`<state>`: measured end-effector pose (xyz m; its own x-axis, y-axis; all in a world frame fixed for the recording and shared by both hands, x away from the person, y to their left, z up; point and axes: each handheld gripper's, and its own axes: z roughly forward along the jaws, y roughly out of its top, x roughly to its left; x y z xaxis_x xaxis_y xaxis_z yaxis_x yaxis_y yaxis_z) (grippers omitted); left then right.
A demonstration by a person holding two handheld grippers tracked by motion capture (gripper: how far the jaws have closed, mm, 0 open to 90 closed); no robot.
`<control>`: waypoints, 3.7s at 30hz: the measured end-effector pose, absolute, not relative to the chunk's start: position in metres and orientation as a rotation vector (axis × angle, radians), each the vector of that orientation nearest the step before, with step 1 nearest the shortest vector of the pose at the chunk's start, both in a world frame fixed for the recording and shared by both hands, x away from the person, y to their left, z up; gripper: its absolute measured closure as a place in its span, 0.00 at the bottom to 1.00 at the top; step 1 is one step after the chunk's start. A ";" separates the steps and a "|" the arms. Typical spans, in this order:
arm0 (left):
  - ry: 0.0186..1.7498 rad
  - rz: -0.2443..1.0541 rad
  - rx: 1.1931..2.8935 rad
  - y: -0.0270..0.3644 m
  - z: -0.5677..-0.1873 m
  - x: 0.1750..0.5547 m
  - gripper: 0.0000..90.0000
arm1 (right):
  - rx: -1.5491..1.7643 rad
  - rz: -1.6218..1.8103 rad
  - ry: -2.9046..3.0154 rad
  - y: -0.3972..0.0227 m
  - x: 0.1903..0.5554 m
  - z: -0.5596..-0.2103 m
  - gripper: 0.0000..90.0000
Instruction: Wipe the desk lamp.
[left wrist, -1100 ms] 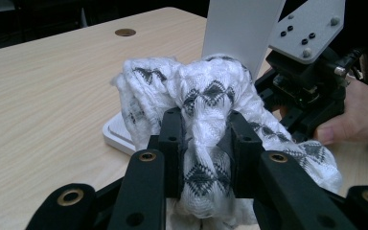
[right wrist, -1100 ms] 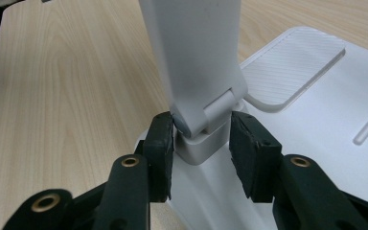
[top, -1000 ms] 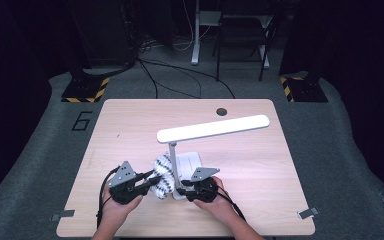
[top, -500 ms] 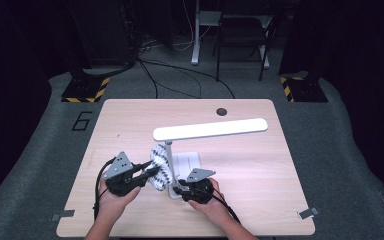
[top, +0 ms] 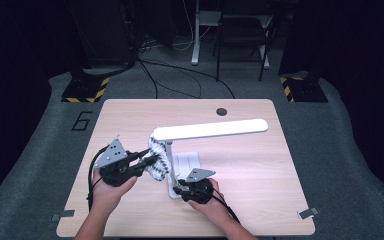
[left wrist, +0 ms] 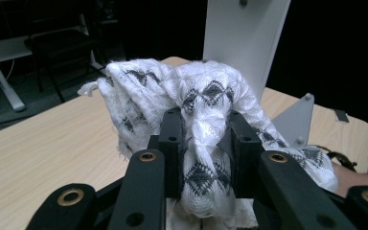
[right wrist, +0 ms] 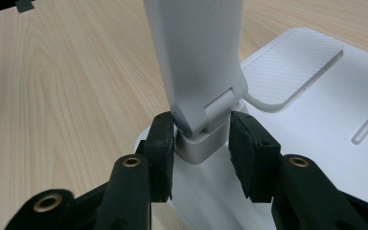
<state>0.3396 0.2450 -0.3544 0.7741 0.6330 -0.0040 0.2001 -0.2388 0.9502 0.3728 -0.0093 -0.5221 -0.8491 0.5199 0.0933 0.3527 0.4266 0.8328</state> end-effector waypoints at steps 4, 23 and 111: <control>0.634 0.474 1.793 0.246 -0.341 0.338 0.80 | 0.784 1.403 2.482 -0.008 0.372 -0.523 0.69; 0.600 0.485 1.758 0.248 -0.312 0.336 0.80 | 0.784 1.416 2.476 -0.007 0.374 -0.524 0.69; 0.782 0.390 1.906 0.234 -0.476 0.353 0.80 | 0.680 1.367 2.515 -0.010 0.371 -0.521 0.70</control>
<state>0.3530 0.2344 -0.4761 0.7390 0.6702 -0.0682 0.3484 -0.2936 0.8902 0.3708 -0.0099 -0.5212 -0.8742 0.4836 0.0430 0.2992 0.4668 0.8322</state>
